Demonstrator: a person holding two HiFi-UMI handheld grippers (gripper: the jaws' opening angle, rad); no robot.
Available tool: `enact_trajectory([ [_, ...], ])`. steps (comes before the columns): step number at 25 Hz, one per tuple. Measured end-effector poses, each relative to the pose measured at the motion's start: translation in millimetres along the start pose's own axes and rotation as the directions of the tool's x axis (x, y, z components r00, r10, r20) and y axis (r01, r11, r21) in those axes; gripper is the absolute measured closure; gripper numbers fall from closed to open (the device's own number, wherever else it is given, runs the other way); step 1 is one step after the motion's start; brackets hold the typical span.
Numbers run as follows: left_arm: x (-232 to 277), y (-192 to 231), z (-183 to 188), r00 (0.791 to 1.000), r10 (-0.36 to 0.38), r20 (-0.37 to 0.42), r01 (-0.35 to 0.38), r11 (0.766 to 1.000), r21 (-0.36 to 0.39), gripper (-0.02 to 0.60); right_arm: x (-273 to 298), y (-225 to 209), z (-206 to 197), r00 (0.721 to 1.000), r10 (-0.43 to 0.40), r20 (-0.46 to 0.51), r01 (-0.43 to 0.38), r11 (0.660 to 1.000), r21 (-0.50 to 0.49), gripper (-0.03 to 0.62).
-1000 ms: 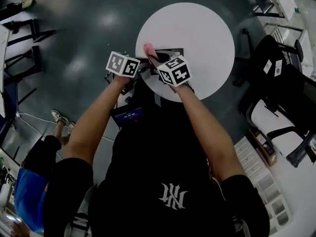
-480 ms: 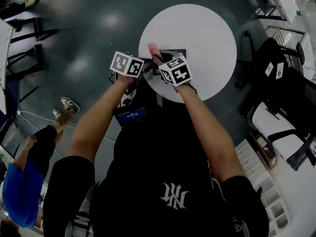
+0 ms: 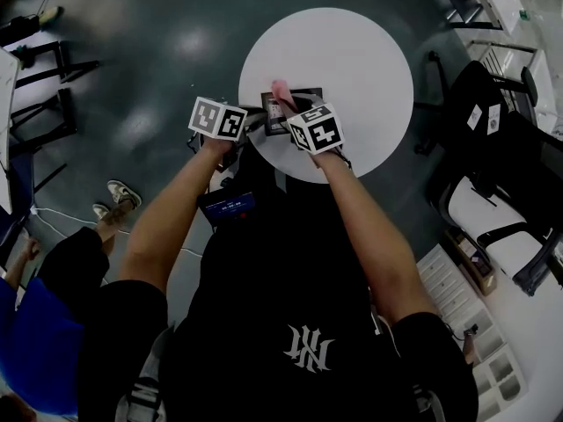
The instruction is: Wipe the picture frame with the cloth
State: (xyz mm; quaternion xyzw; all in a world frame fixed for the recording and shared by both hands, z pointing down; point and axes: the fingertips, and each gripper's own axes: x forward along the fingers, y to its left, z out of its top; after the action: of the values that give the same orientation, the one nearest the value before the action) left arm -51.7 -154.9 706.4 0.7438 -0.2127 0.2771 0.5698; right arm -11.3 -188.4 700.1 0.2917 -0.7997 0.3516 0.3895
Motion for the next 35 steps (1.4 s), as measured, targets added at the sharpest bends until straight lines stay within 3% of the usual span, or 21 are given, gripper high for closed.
enact_trajectory([
  [15, -0.9, -2.9, -0.2, 1.0, 0.003, -0.018, -0.003, 1.0, 0.01, 0.517, -30.2, -50.0, -20.6, 0.983, -0.166, -0.075, 0.173, 0.981, 0.092, 0.557],
  [26, -0.8, -2.9, -0.9, 1.0, -0.003, -0.014, 0.003, 1.0, 0.003, 0.517, -46.5, -66.8, -27.2, 0.96, -0.266, -0.086, 0.274, 0.957, 0.101, 0.559],
  [31, -1.1, -1.8, -0.4, 1.0, -0.006, -0.007, 0.006, 1.0, -0.003, 0.518, -48.4, -69.3, -27.4, 0.956, -0.28, -0.092, 0.29, 0.949, 0.124, 0.559],
  [35, -0.7, -2.4, -1.1, 1.0, -0.009, -0.006, 0.009, 1.0, -0.005, 0.518, -43.3, -40.2, -7.8, 0.983, -0.184, -0.004, 0.183, 0.977, 0.111, 0.559],
])
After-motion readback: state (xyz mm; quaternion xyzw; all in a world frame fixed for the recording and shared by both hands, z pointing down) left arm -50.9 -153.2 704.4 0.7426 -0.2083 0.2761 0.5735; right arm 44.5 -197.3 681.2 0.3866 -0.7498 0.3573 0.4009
